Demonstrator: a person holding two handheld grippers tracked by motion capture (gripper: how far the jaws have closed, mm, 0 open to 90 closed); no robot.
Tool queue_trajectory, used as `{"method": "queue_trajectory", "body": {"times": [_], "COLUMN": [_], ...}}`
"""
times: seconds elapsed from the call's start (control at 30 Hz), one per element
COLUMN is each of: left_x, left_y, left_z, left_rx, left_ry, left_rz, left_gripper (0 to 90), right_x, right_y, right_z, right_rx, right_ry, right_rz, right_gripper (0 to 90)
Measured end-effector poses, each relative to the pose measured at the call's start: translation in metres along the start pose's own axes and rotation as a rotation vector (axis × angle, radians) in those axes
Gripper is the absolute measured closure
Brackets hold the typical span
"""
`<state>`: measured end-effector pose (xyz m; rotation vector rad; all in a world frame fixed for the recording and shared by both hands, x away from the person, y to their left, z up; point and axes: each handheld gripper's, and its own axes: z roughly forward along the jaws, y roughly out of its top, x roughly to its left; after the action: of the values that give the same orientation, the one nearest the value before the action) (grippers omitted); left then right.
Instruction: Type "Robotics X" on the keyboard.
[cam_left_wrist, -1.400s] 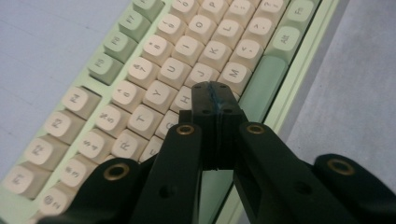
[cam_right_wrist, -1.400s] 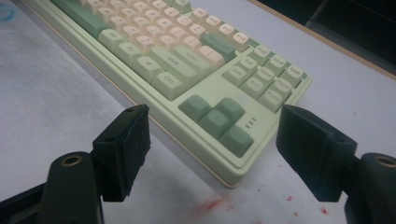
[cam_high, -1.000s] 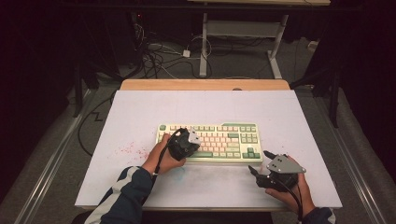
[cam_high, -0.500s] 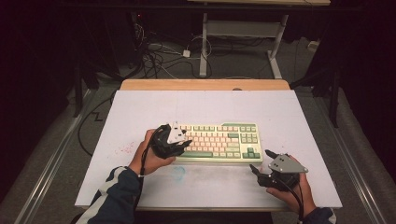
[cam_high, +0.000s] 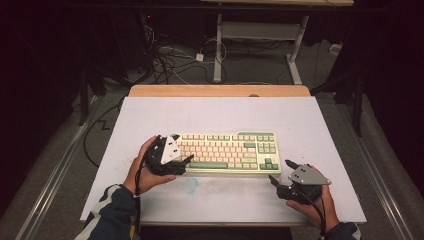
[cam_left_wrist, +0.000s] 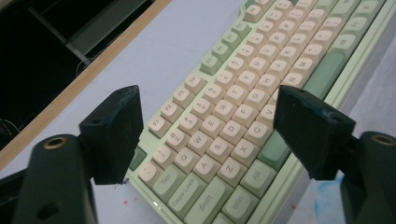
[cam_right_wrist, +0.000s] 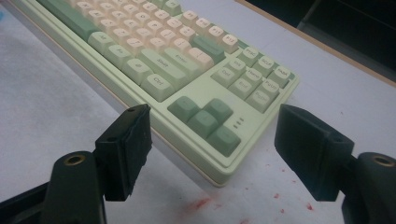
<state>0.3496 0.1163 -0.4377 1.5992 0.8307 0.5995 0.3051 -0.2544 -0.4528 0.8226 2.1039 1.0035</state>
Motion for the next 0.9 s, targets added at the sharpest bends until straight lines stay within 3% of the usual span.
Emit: {"method": "queue_trajectory", "body": {"times": [0.27, 0.37, 0.47, 0.6, 0.9], "left_x": [0.012, 0.016, 0.019, 0.020, 0.025], "left_y": [-0.015, -0.025, -0.033, -0.044, -0.061], "left_z": [-0.017, -0.023, -0.030, -0.039, -0.058], "left_rx": [-0.013, 0.005, 0.016, 0.042, 0.096], "left_ry": [0.064, 0.083, 0.092, 0.112, 0.151], "left_rz": [-0.007, 0.015, -0.010, -0.006, -0.041], "left_gripper": [21.2, 20.5, 20.0, 19.3, 19.3], "right_x": [-0.001, -0.001, 0.000, 0.001, -0.003], "right_y": [0.000, 0.000, 0.001, 0.002, 0.008], "right_z": [0.000, 0.001, 0.002, 0.003, 0.010], "right_rx": [0.000, 0.000, 0.000, 0.003, 0.018], "right_ry": [-0.005, -0.004, -0.003, 0.001, 0.007], "right_rz": [0.002, 0.001, -0.005, -0.004, -0.001], "right_gripper": [28.6, 28.6, 28.6, 28.7, 29.0]}}
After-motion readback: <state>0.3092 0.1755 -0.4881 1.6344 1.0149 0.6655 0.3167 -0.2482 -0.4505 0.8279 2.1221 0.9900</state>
